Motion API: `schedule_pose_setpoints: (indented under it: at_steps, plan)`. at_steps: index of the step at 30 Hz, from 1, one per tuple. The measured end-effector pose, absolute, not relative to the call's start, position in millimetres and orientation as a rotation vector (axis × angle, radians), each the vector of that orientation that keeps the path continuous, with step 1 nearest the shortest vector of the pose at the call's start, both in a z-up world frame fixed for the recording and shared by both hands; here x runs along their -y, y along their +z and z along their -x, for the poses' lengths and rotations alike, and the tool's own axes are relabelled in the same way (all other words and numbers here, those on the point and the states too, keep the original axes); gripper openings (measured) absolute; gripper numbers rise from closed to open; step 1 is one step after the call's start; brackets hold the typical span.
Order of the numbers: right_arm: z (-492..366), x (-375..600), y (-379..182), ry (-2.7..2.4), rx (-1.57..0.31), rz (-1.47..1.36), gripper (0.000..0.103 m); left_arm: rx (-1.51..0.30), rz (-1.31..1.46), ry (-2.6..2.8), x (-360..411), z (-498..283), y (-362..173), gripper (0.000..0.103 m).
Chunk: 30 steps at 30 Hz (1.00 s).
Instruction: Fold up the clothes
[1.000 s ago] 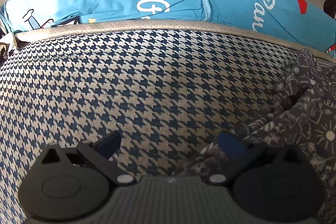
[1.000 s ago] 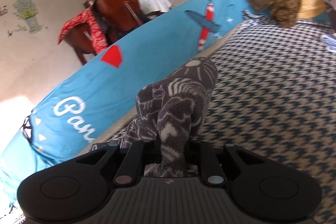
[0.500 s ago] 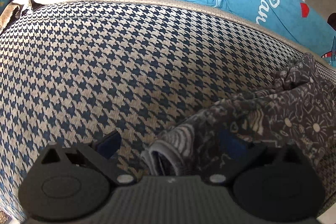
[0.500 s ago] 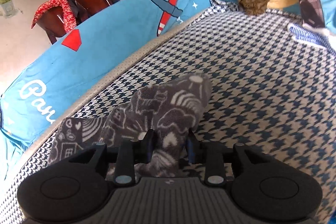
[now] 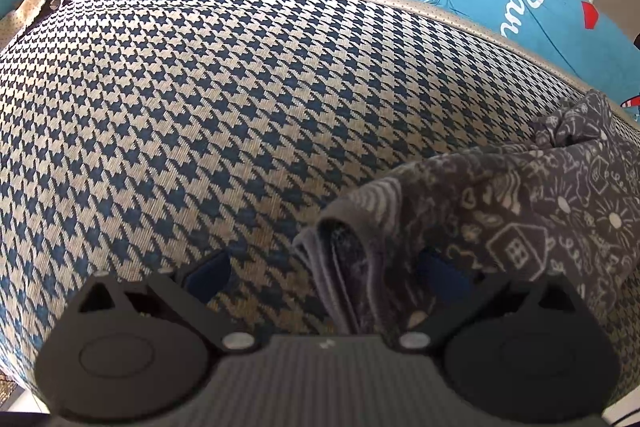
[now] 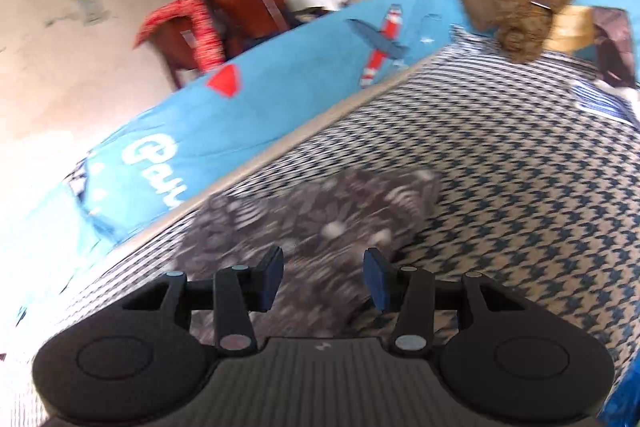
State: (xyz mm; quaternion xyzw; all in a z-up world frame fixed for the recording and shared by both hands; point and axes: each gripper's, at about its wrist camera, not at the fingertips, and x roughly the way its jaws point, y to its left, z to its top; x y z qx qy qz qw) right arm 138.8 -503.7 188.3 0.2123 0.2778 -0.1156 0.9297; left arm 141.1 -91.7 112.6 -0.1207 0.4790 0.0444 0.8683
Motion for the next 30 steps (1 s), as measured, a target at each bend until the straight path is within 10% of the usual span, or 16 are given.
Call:
schedule_pose_setpoints:
  at_steps: [30]
  plan:
    - [-27, 321, 148, 0.450, -0.660, -0.027, 0.045, -1.000, 0.253, 0.051, 102, -146, 99, 0.103]
